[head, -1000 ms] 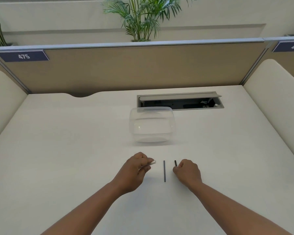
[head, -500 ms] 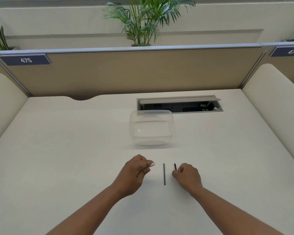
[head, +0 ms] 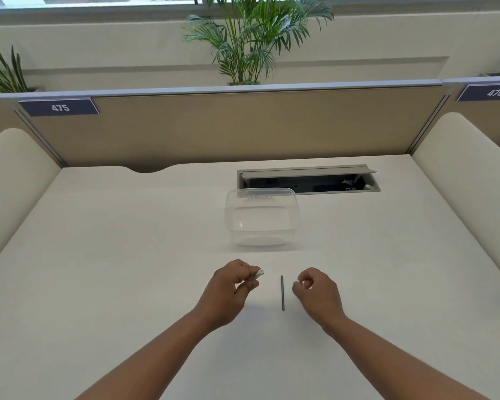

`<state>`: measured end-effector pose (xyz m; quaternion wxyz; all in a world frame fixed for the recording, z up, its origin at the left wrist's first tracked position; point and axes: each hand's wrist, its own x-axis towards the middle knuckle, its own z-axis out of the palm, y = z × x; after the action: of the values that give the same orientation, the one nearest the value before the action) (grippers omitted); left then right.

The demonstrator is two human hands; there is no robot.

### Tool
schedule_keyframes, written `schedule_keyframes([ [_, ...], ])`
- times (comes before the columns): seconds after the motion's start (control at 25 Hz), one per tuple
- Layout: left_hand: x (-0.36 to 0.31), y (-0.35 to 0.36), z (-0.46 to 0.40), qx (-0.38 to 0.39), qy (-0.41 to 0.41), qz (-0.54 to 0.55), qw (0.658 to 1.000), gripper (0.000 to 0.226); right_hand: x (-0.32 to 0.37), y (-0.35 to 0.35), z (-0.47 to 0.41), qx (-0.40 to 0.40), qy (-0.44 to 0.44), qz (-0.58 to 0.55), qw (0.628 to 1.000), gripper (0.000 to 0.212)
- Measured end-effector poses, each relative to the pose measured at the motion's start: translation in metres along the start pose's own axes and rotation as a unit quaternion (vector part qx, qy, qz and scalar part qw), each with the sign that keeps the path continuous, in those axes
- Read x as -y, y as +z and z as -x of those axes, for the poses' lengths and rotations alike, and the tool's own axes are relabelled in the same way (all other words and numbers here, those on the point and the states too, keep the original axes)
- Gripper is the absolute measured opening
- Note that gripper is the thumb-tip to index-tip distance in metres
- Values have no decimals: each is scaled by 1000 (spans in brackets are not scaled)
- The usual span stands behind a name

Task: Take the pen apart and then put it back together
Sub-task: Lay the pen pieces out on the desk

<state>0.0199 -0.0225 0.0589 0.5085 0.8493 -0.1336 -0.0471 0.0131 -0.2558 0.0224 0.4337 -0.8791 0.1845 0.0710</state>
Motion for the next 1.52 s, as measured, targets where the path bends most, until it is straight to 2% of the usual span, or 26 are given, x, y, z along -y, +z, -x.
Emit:
schedule_keyframes([
  [0.12, -6, 0, 5, -26, -11, 16, 999, 32, 25, 1, 18, 119, 65, -137, 981, 13],
  [0.24, -14, 0, 8, -75, -39, 60, 995, 24, 40, -3, 39, 263, 185, -205, 925, 28],
  [0.32, -19, 2, 10, -96, -52, 99, 989, 18, 44, -1, 49, 320, 220, -243, 889, 39],
  [0.44, -26, 9, 18, -90, -54, 155, 982, 14, 47, 7, 56, 319, 234, -362, 844, 42],
  [0.56, -31, 17, 27, -78, -60, 197, 975, 12, 48, 10, 57, 253, 232, -461, 818, 25],
  [0.68, -31, 22, 33, -75, -70, 192, 976, 12, 46, 9, 57, 210, 229, -503, 807, 15],
  [0.92, -23, 26, 39, -49, -123, 130, 983, 13, 38, -1, 55, 199, 175, -496, 827, 11],
  [1.12, -12, 27, 36, -12, -119, 102, 988, 9, 41, -1, 44, 186, 121, -438, 871, 10],
  [1.16, -7, 26, 34, 4, -124, 71, 990, 11, 41, -2, 39, 173, 112, -428, 880, 8],
  [1.24, 10, 23, 30, 21, -126, -79, 989, 23, 38, -5, 29, 142, 91, -399, 901, 6],
  [1.32, 30, 19, 27, 21, -113, -233, 966, 38, 34, -5, 20, 116, 71, -359, 923, 7],
  [1.52, 76, 18, 25, 44, -77, -335, 938, 52, 24, 4, 9, 83, 15, -258, 963, 7],
])
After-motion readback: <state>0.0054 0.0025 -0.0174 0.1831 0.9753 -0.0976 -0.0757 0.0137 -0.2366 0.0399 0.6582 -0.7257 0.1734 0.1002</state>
